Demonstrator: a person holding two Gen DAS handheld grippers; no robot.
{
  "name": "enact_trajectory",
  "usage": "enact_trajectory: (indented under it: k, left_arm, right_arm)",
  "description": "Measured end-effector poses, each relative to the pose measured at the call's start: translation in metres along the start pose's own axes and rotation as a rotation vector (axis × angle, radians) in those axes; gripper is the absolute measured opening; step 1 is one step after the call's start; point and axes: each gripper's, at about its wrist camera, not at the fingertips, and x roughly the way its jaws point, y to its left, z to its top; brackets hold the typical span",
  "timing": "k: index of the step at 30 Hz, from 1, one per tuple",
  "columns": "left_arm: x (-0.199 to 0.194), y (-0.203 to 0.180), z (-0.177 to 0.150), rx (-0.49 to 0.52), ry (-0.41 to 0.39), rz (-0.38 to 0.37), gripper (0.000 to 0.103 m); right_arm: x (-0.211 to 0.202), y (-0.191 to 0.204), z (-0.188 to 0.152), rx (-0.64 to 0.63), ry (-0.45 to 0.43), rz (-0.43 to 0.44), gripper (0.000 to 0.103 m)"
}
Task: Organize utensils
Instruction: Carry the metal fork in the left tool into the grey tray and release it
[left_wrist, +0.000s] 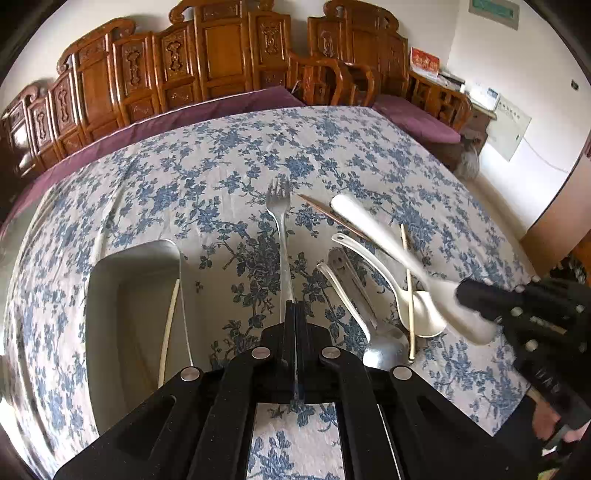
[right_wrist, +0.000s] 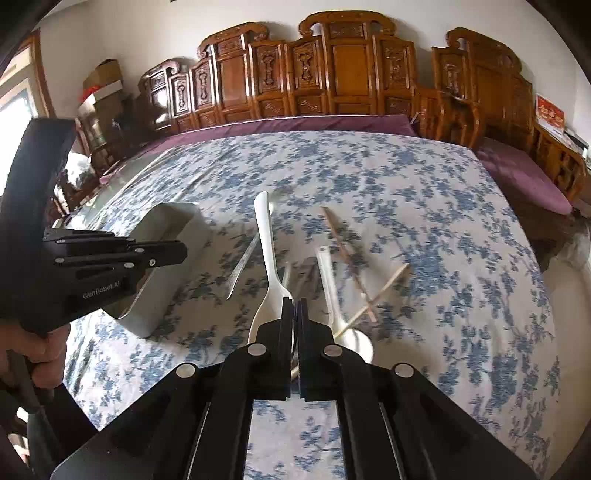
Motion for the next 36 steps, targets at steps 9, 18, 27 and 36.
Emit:
enact_trajectory:
  k: [9, 18, 27, 36]
  left_arm:
    - [0.064, -0.002, 0.031, 0.003, 0.068, 0.067, 0.031]
    - [0.133, -0.006, 0.05, -0.006, 0.148, 0.089, 0.032]
    - [0.143, -0.019, 0.053, 0.02, 0.128, 0.057, 0.007]
    - [0.112, -0.015, 0.044, 0.028, 0.096, 0.063, 0.006]
  right_arm:
    - [0.009, -0.041, -0.001, 0.041, 0.013, -0.009, 0.003]
    - [0.032, -0.064, -0.009, 0.051, 0.044, 0.004, 0.003]
    - [0.041, -0.069, -0.015, 0.064, 0.056, 0.005, 0.003]
    - [0.032, -0.056, -0.016, 0.05, 0.052, -0.005, 0.003]
